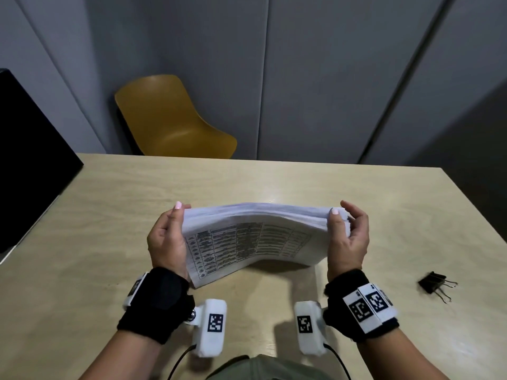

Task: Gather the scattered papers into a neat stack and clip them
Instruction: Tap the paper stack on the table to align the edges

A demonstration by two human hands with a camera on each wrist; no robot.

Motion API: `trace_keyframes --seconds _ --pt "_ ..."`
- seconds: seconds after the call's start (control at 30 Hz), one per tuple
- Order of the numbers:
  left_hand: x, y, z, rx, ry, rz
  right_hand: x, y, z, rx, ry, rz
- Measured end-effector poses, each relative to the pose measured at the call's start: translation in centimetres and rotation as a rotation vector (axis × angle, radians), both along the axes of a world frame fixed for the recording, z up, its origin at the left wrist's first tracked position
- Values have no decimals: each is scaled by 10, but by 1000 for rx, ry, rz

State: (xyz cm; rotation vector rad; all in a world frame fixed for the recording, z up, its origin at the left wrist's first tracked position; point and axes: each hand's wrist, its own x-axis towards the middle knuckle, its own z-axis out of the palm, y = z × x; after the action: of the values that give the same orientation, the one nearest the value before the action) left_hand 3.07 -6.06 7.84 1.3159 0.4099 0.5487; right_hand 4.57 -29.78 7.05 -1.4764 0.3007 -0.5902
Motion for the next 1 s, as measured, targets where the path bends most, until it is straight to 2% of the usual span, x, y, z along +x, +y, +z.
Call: trace_keyframes --seconds 0.2,0.47,0.67,0.8,0.9,1.0 --pt "6 -1 -5 -50 85 74 8 1 3 97 146 -32" --pt "10 2 -7 -44 114 115 7 5 7 56 100 -11" --pt "11 0 -3 5 122 63 8 4 7 34 129 -21" --pt "11 -1 -3 115 89 34 11 4 6 15 117 -19" --pt "8 3 5 204 -21 -42 9 2 10 17 55 103" --pt "0 11 7 253 -145 -244 4 -14 11 -125 -41 389"
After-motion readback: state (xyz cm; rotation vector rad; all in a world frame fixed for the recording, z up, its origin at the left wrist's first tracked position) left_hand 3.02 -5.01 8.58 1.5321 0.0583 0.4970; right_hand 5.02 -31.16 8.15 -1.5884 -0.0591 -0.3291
